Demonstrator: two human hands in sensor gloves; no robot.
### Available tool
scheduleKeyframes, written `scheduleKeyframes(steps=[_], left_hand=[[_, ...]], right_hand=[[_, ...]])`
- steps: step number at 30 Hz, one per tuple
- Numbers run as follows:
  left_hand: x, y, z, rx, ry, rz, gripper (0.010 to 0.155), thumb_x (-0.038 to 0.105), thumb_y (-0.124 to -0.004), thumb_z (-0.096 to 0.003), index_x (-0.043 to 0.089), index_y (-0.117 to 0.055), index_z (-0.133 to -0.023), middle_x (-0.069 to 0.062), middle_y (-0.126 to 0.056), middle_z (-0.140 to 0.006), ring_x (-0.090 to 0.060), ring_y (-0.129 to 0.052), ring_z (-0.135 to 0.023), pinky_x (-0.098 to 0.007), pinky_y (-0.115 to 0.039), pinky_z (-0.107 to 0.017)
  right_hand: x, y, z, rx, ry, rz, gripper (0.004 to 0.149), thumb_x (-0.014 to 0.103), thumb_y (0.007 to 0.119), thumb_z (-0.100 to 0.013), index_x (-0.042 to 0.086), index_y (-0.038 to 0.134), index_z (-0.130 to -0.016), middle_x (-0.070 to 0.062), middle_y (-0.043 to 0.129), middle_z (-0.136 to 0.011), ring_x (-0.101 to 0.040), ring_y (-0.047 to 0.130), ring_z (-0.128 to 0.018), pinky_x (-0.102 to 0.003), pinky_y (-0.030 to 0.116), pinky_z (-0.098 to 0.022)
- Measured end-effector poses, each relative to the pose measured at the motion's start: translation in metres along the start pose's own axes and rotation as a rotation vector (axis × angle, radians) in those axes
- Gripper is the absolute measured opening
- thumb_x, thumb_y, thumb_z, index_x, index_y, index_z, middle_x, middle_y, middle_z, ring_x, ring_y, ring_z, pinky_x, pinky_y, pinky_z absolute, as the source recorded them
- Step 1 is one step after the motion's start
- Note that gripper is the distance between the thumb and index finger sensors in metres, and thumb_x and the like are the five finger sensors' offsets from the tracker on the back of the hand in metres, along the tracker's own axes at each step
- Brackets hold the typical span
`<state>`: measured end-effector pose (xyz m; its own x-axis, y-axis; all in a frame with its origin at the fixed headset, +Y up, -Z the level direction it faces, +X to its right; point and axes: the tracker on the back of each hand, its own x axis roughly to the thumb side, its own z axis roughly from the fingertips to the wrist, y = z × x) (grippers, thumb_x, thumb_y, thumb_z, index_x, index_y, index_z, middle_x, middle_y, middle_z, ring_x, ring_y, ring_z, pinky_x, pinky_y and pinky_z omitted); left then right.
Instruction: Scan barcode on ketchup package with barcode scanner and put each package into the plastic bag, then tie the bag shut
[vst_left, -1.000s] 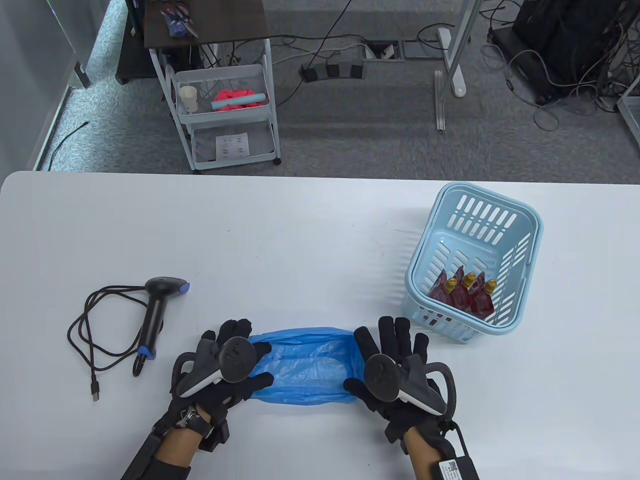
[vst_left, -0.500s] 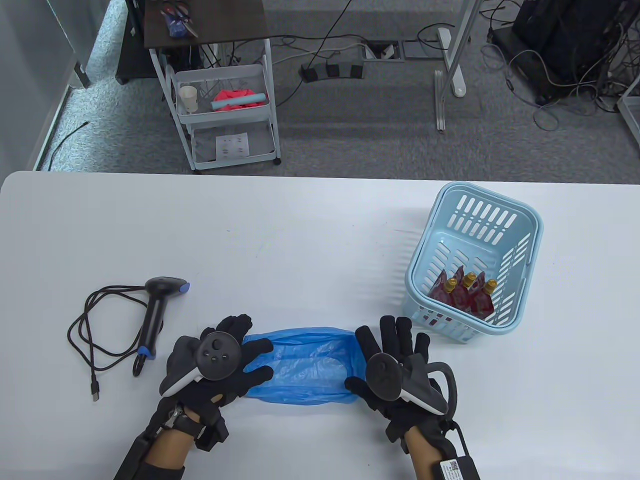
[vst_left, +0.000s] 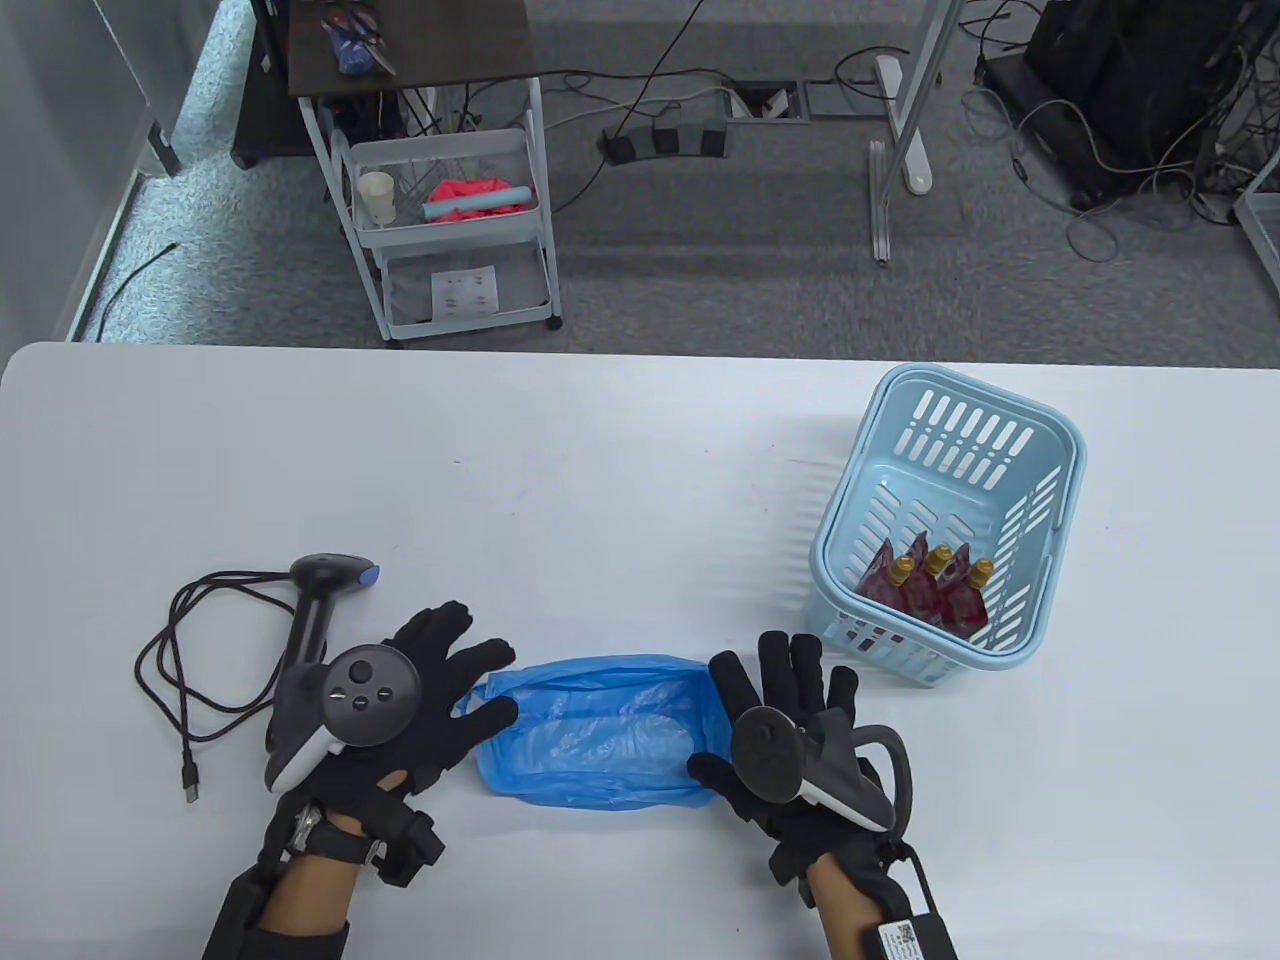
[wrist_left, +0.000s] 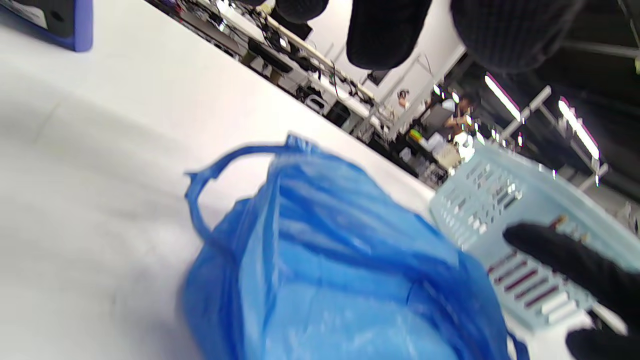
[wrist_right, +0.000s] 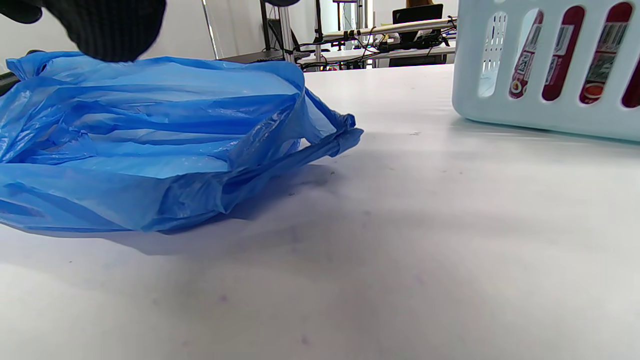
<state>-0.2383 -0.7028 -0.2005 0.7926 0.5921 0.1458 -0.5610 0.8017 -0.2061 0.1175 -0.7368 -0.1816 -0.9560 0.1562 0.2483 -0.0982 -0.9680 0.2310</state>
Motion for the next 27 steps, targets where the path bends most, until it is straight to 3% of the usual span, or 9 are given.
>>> scheduleKeyframes(steps=[6, 10, 18, 27], left_hand=[[-0.023, 0.035, 0.008, 0.131, 0.097, 0.063, 0.076, 0.065, -0.071, -0.0438, 0.029, -0.061, -0.11, -0.008, -0.04, -0.121, -0.043, -0.042, -0.114, -0.067, -0.041, -0.079], [-0.043, 0.056, 0.008, 0.203, 0.227, 0.05, 0.081, 0.066, -0.071, -0.0437, 0.03, -0.051, -0.114, -0.008, -0.036, -0.122, -0.043, -0.043, -0.114, -0.066, -0.044, -0.079], [-0.085, 0.075, -0.01, 0.162, 0.465, 0.045, 0.084, 0.065, -0.07, -0.0445, 0.029, -0.042, -0.115, -0.011, -0.037, -0.12, -0.045, -0.048, -0.111, -0.063, -0.051, -0.078], [-0.116, 0.061, -0.032, 0.057, 0.674, -0.013, 0.087, 0.065, -0.07, -0.0442, 0.024, -0.04, -0.115, -0.015, -0.046, -0.117, -0.045, -0.063, -0.104, -0.059, -0.061, -0.073]], right_hand=[[0.001, 0.001, 0.0, 0.002, 0.002, -0.006, 0.09, 0.064, 0.068, -0.05, 0.023, 0.024, -0.117, -0.025, 0.01, -0.118, -0.051, 0.005, -0.106, -0.073, 0.014, -0.072], [0.001, 0.001, 0.0, -0.001, -0.003, -0.016, 0.089, 0.064, 0.068, -0.051, 0.023, 0.024, -0.117, -0.025, 0.01, -0.118, -0.051, 0.006, -0.107, -0.073, 0.014, -0.072], [0.001, 0.001, -0.001, -0.004, -0.006, -0.039, 0.089, 0.063, 0.068, -0.051, 0.022, 0.025, -0.117, -0.025, 0.01, -0.118, -0.051, 0.006, -0.106, -0.073, 0.014, -0.072], [-0.004, 0.001, -0.002, -0.007, 0.003, -0.063, 0.089, 0.062, 0.069, -0.051, 0.022, 0.025, -0.117, -0.025, 0.011, -0.118, -0.051, 0.007, -0.107, -0.073, 0.015, -0.072]])
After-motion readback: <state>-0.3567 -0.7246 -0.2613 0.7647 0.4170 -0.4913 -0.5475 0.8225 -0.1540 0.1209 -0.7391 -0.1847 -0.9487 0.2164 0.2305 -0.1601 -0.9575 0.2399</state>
